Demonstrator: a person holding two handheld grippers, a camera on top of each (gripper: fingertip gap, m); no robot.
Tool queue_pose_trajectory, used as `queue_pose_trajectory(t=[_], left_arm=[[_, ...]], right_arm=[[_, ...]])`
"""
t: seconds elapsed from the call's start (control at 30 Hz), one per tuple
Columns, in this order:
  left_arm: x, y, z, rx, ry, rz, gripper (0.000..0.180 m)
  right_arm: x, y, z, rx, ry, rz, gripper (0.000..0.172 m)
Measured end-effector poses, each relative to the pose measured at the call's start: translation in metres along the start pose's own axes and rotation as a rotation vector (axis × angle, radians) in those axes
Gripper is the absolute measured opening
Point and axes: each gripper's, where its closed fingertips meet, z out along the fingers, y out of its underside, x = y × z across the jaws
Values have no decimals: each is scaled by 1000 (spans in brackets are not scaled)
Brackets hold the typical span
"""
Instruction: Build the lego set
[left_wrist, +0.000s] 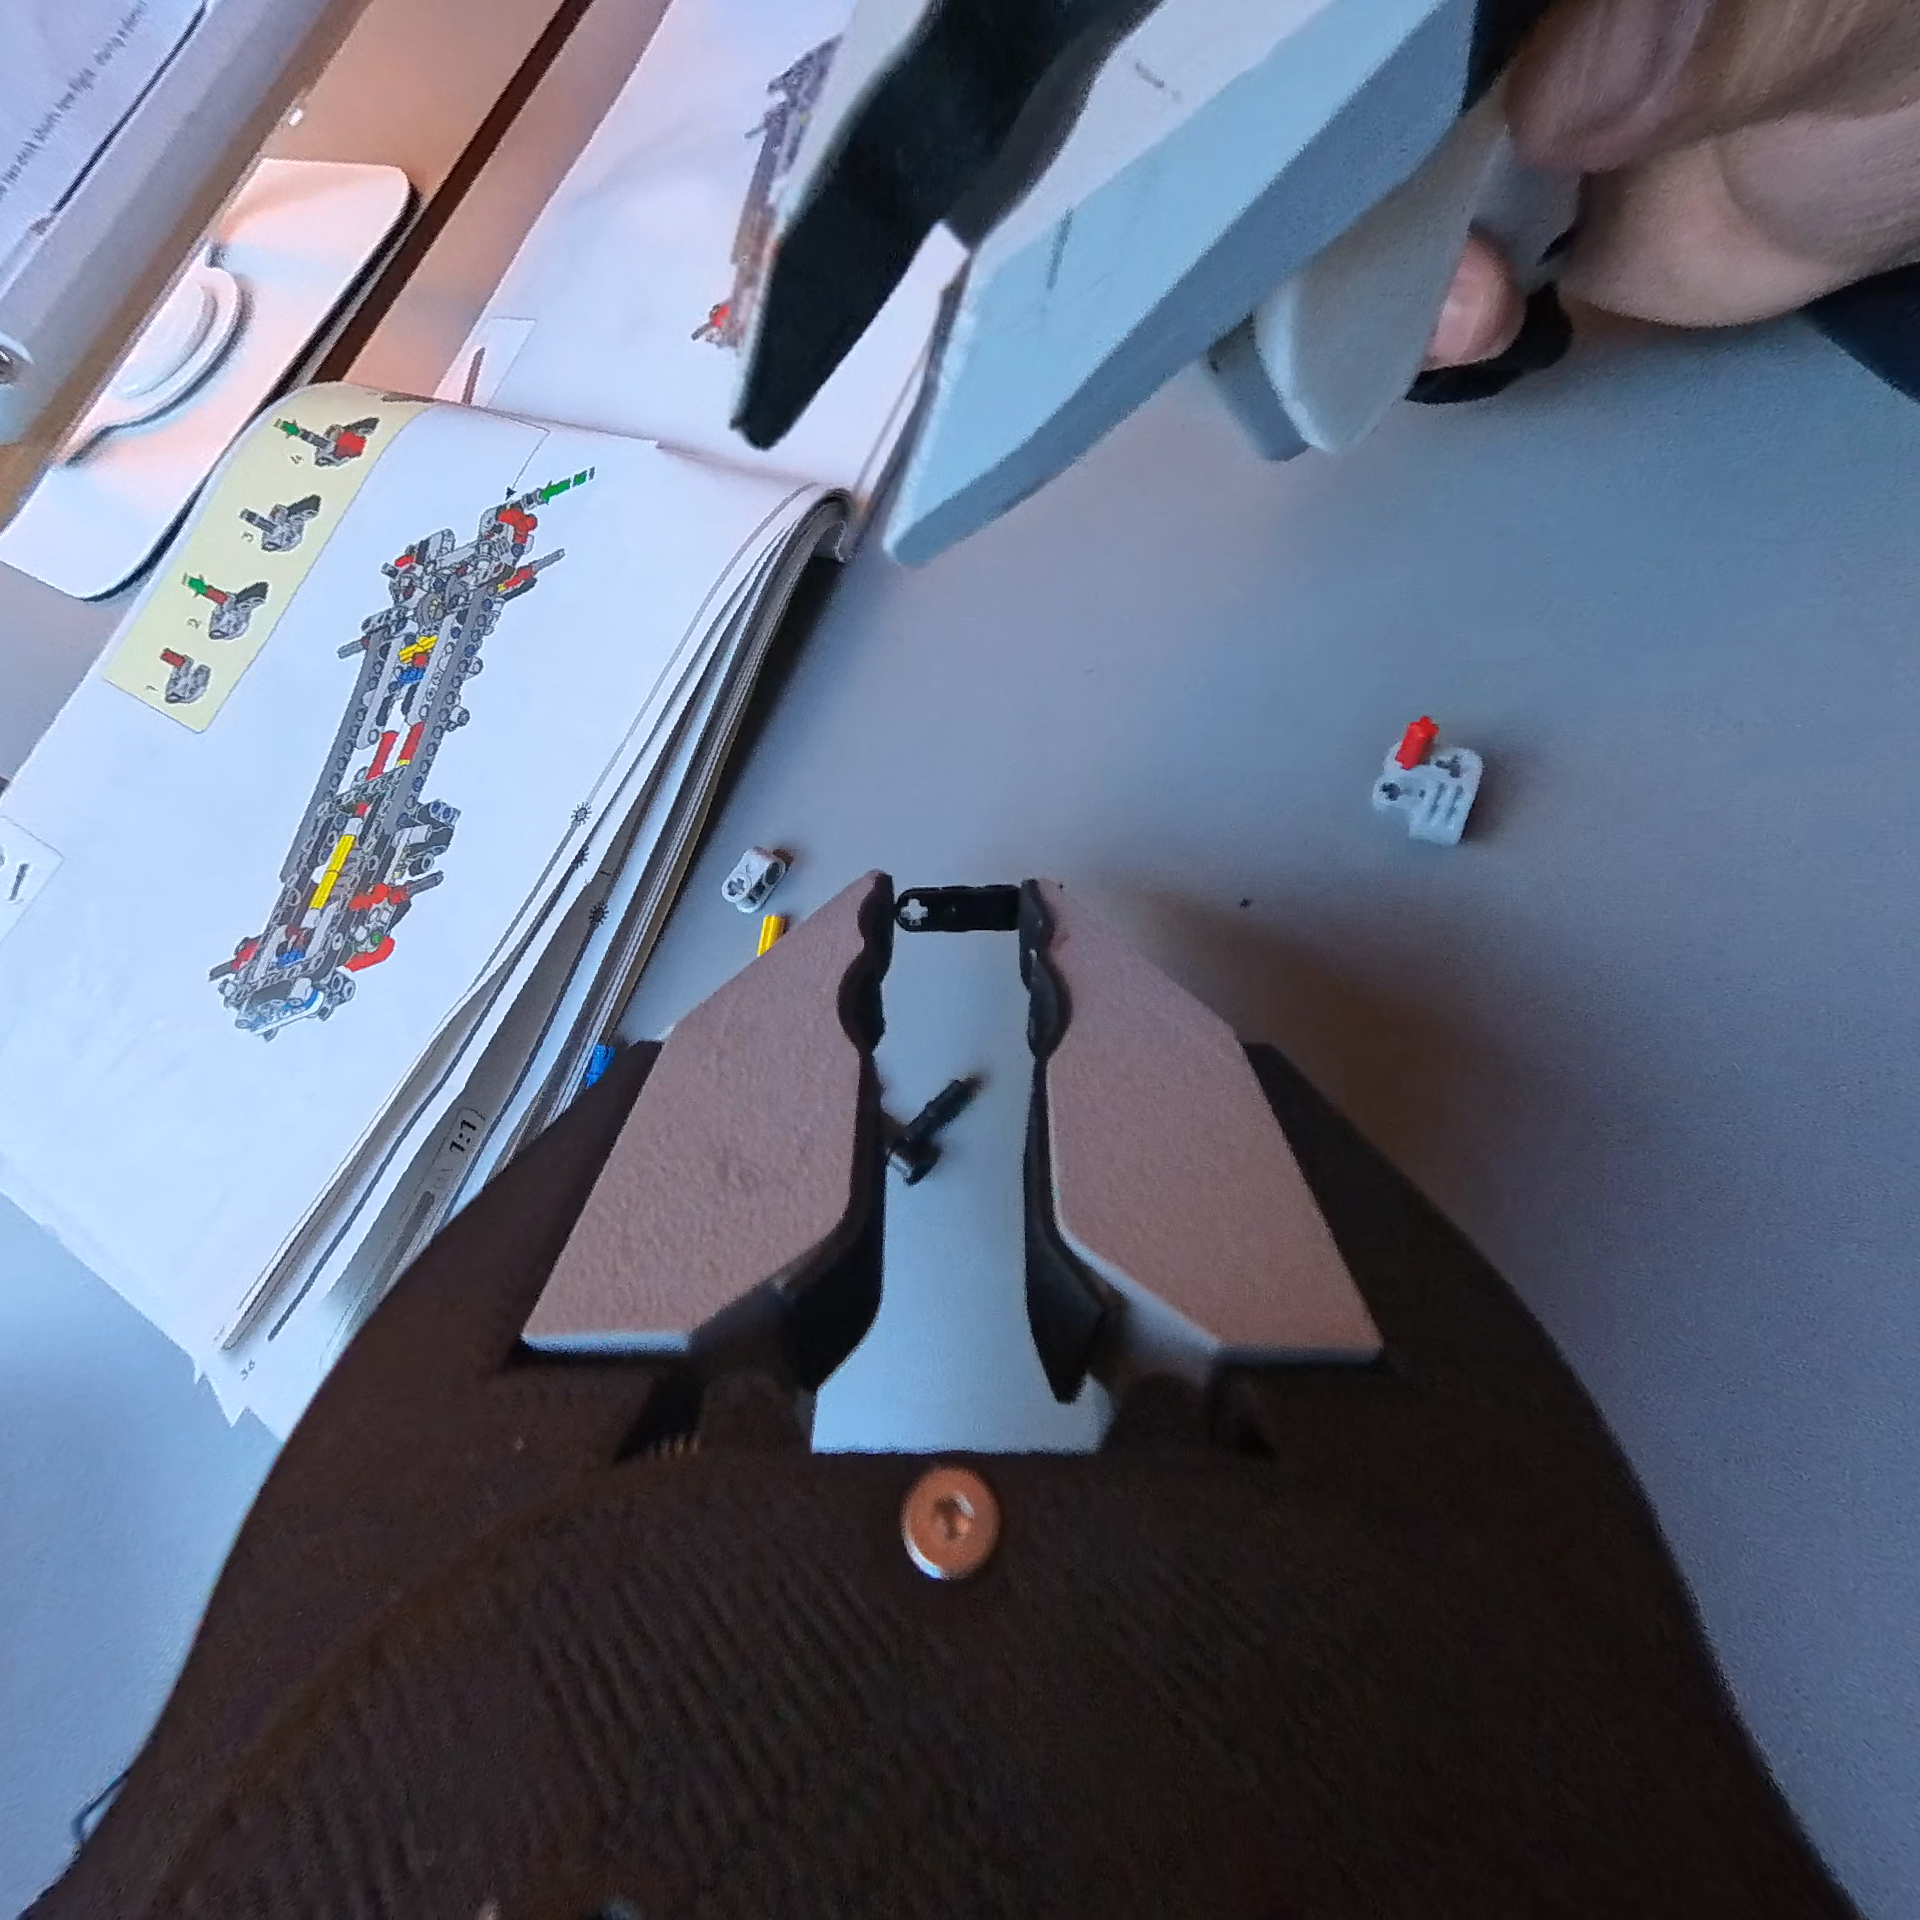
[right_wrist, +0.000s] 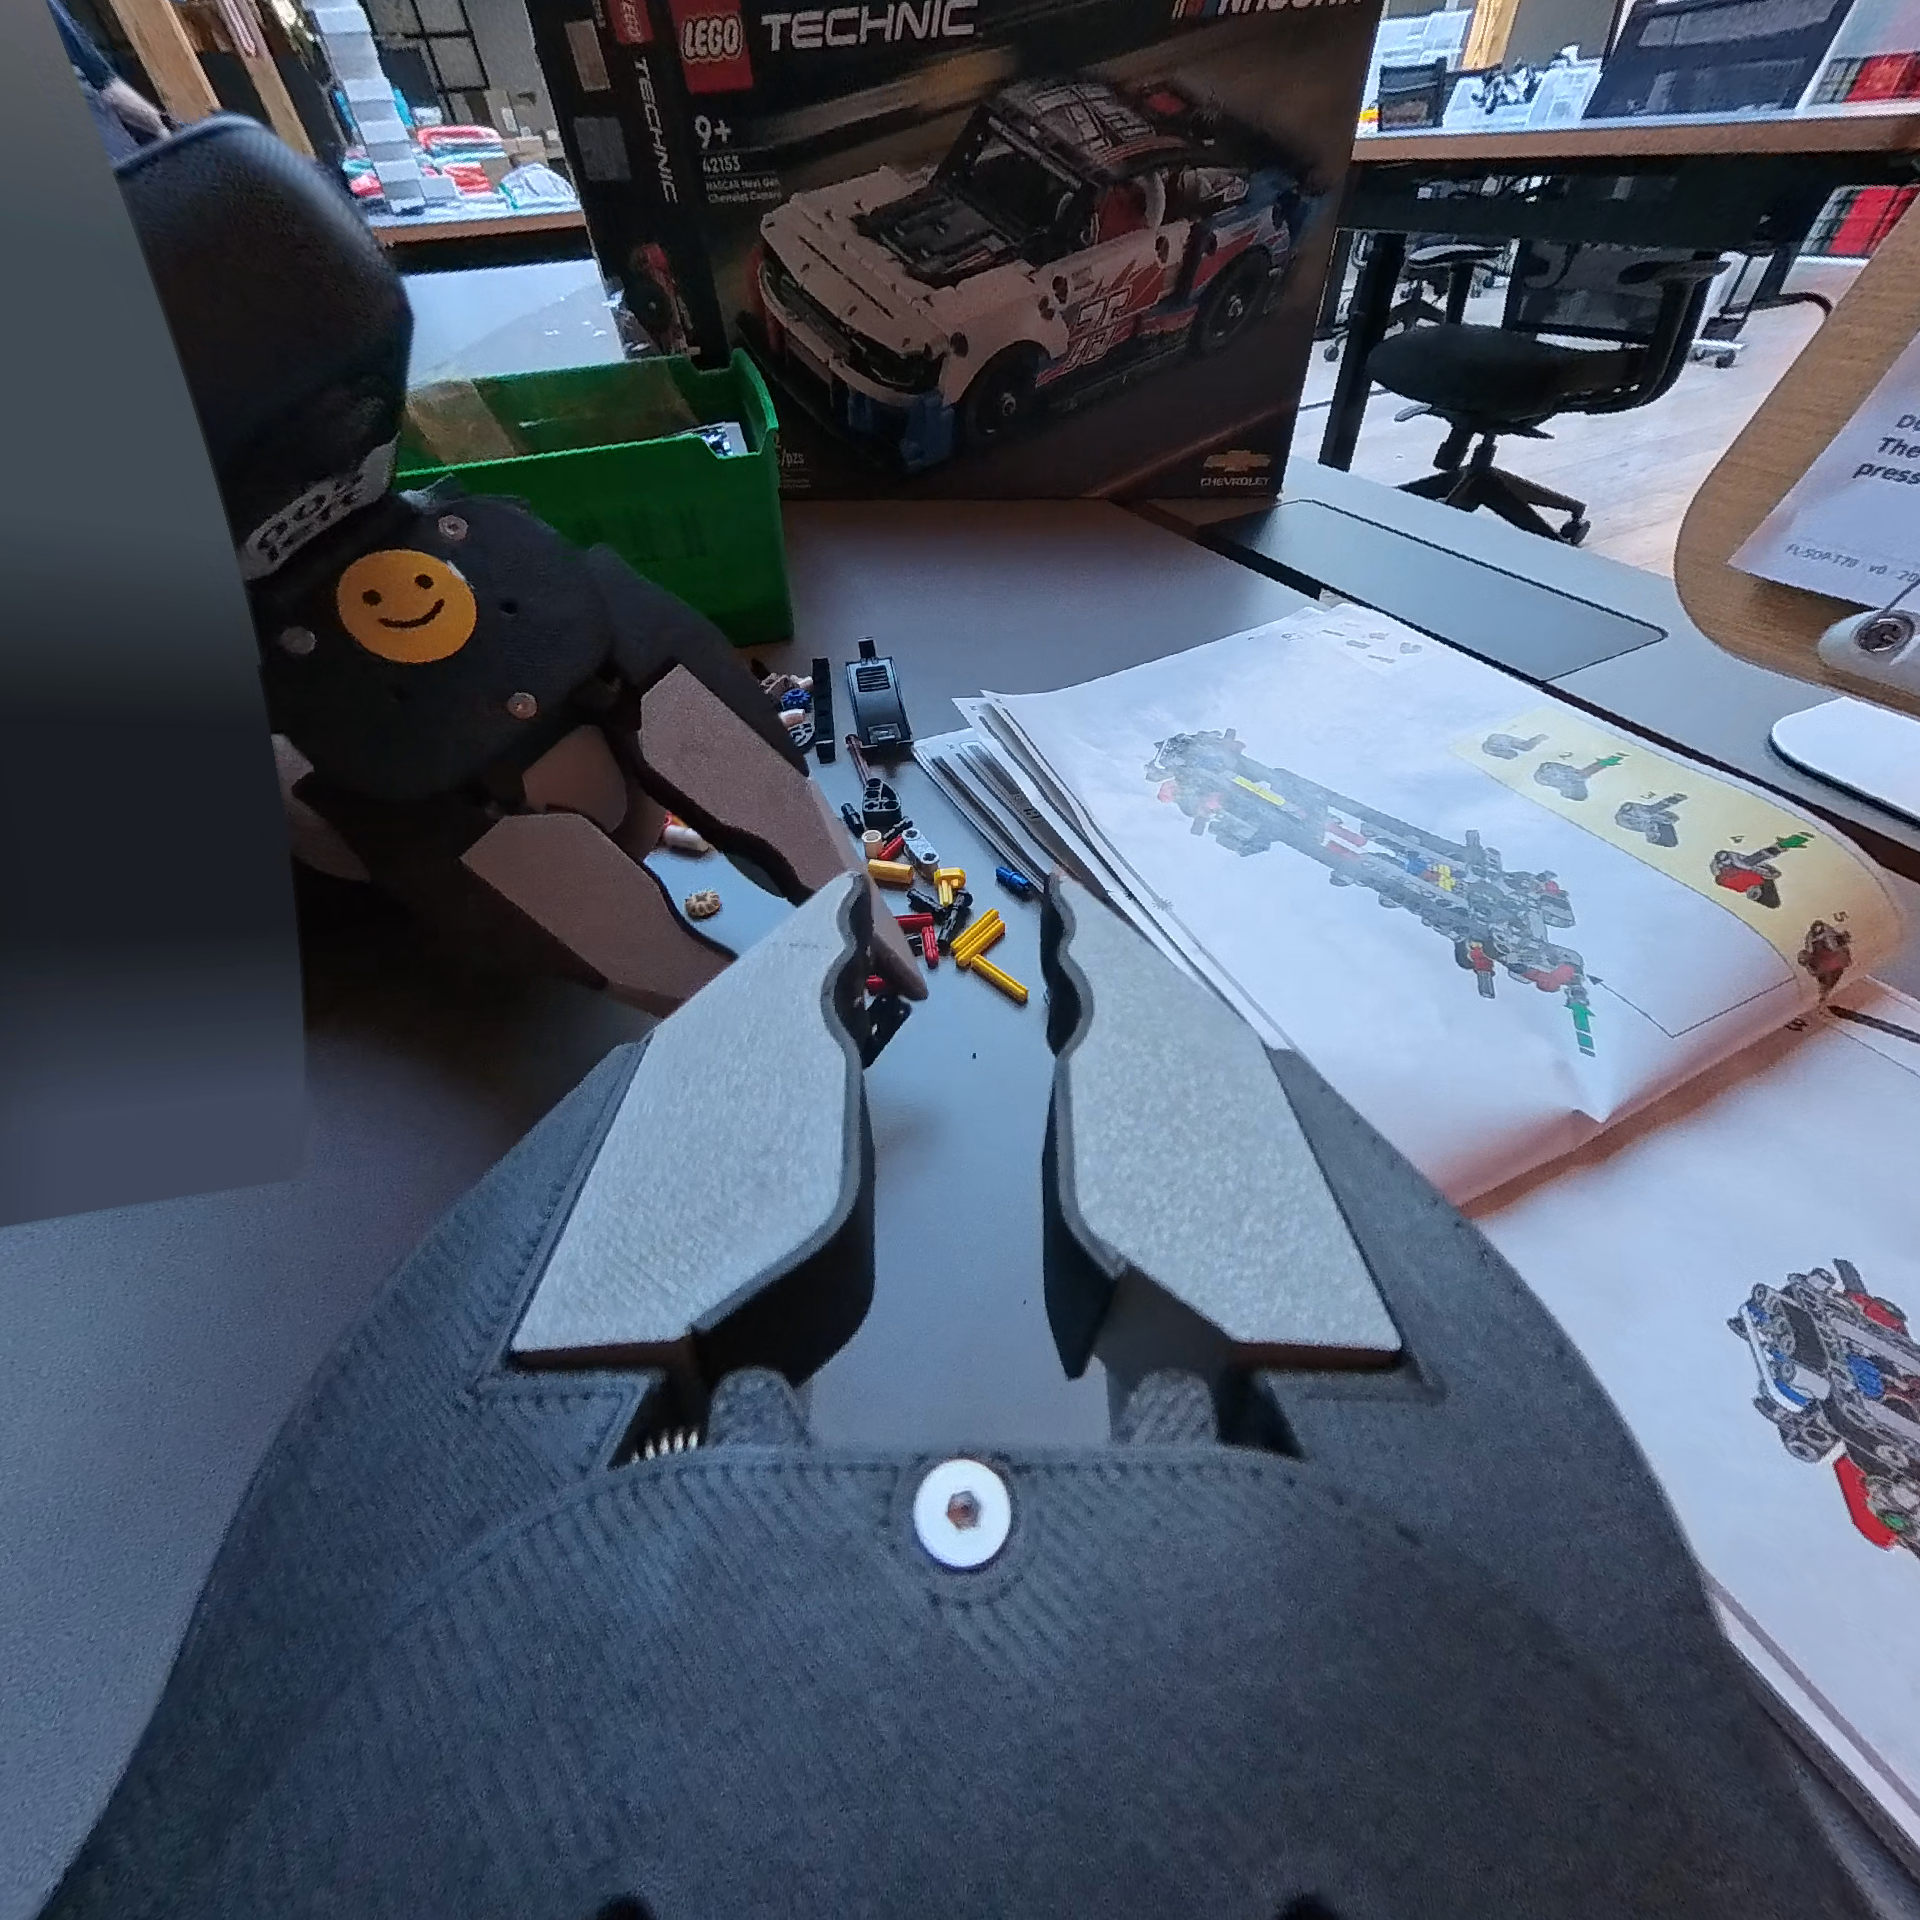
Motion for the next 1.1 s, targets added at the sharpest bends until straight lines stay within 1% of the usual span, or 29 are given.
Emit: queue_pose_trajectory(t=[0.13, 0.4, 0.57, 0.6, 0.67, 0.77, 0.8, 0.83, 0.87, 0.9, 1.0, 1.03, 1.1], left_arm=[[-1, 0, 0, 6, 5, -19, 22], [-3, 0, -1, 8, -12, -5, 22], [-4, -6, -4, 29, -62, 65, 22], [-4, -10, -6, 45, -76, 86, 22], [-2, -20, -12, 102, -101, 136, 22], [7, -43, -28, 237, -112, 224, 21], [8, -48, -34, 275, -129, 251, 5], [7, -52, -39, 307, -160, 279, 0], [4, -55, -42, 325, -199, 307, 0], [2, -55, -43, 325, -224, 327, 0], [1, -46, -33, 267, -217, 325, 0], [-2, -39, -27, 221, -213, 294, 0], [-4, -24, -17, 136, -154, 208, 0]], right_arm=[[-3, 3, 1, -13, -12, -14, 30], [-10, 10, 6, -49, -32, -78, 31], [-16, 20, 9, -107, -77, -59, 20], [-17, 22, 10, -116, -83, -53, 19], [-18, 26, 10, -139, -92, -38, 10], [-20, 26, 10, -140, -104, -27, 9], [-22, 24, 10, -128, -115, -28, 10], [-24, 22, 9, -116, -126, -28, 9], [-26, 19, 8, -104, -138, -26, 13], [-28, 18, 7, -98, -147, -21, 13], [-27, 21, 8, -118, -140, -13, 13], [-22, 24, 8, -137, -115, -18, 12], [-16, 26, 8, -151, -82, -30, 11]])
